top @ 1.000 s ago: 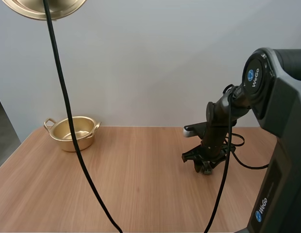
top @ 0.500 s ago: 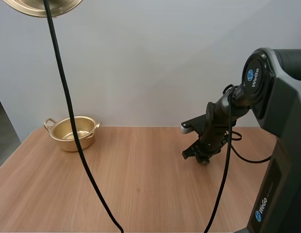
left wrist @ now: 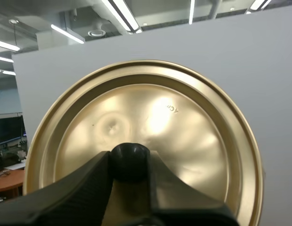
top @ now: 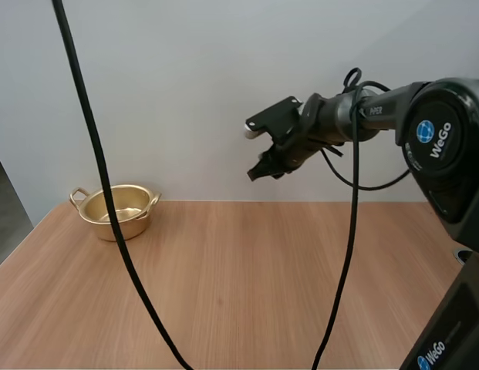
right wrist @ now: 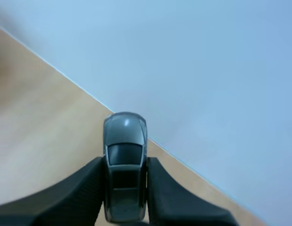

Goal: Open the pot, put the car inside, and close it

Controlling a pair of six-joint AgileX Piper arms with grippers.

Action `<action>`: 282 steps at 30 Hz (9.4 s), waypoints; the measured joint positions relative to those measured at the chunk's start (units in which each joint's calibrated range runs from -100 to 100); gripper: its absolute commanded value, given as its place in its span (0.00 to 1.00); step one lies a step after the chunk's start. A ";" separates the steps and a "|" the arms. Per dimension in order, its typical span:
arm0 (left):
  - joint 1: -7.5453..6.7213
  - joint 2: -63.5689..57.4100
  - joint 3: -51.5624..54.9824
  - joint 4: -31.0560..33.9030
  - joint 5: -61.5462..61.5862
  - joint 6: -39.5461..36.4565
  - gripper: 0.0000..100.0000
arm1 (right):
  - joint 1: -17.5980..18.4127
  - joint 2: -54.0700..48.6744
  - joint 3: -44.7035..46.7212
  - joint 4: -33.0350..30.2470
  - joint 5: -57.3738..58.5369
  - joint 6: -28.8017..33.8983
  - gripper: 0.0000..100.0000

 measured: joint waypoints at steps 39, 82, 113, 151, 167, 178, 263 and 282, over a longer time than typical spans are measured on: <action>1.22 -2.49 -0.30 4.81 0.35 0.00 0.00 | 18.65 40.96 -37.04 19.71 -7.65 -8.72 0.48; 1.22 46.21 13.45 4.10 2.24 8.36 0.00 | -0.38 2.70 -37.14 -13.65 44.81 16.67 0.00; 1.08 69.34 13.30 3.51 -15.18 10.13 0.17 | -0.52 -11.46 -37.14 -21.29 53.80 17.37 0.00; -4.99 18.16 42.96 -11.89 -19.14 9.04 1.00 | -13.08 -42.33 4.12 11.51 -3.71 2.60 0.00; -6.51 -9.70 70.22 -0.69 -3.28 7.75 1.00 | -9.01 -65.50 32.70 4.61 -40.89 2.60 0.00; -12.32 -33.99 80.19 7.01 -6.54 -2.10 1.00 | -15.52 -81.65 59.25 6.27 -28.46 5.46 0.00; -10.55 -45.63 80.70 15.22 -3.25 -9.23 0.00 | -11.09 -94.21 77.55 -21.29 -6.98 41.07 0.00; -10.40 -45.63 89.78 20.85 -16.43 -9.59 0.00 | -11.09 -94.21 77.55 -31.46 -6.29 52.90 0.00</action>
